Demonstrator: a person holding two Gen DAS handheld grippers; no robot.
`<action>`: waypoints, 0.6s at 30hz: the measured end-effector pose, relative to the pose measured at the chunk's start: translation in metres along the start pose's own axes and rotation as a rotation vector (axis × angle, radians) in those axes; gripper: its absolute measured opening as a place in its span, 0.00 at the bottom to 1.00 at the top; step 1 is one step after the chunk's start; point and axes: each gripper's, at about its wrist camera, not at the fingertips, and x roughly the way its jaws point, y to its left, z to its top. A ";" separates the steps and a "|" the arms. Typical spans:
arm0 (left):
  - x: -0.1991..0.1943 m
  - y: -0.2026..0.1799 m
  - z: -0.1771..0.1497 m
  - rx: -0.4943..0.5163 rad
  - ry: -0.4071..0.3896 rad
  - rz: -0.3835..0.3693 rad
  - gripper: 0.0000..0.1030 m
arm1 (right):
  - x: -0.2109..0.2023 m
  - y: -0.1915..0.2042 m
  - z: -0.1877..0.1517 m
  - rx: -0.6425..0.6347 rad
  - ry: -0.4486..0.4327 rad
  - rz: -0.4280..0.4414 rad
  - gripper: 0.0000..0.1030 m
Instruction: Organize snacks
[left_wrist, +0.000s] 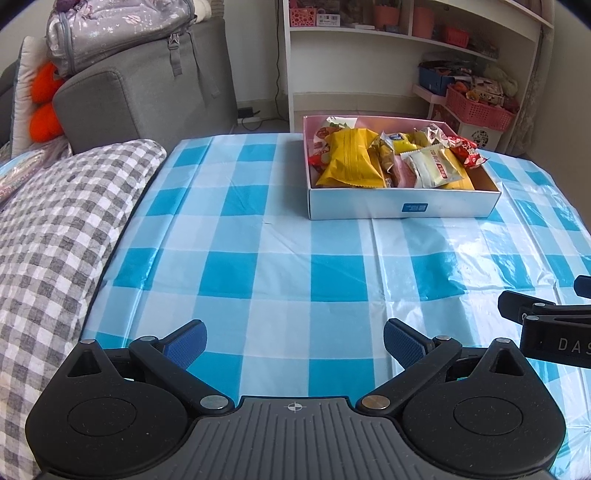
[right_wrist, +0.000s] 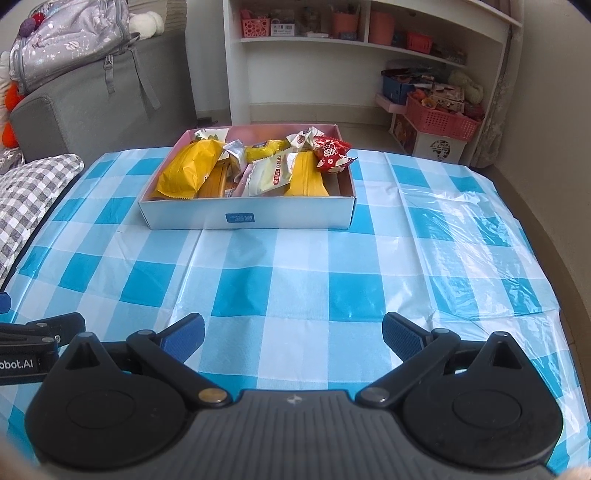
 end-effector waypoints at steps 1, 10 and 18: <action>0.000 0.000 0.000 0.000 0.000 0.000 1.00 | 0.000 0.000 0.000 -0.001 0.001 0.000 1.00; 0.001 0.000 -0.001 0.001 0.001 0.000 1.00 | 0.001 0.003 -0.001 -0.013 0.008 0.003 1.00; 0.001 0.000 -0.001 0.001 0.002 0.001 1.00 | 0.002 0.003 -0.002 -0.014 0.009 0.003 1.00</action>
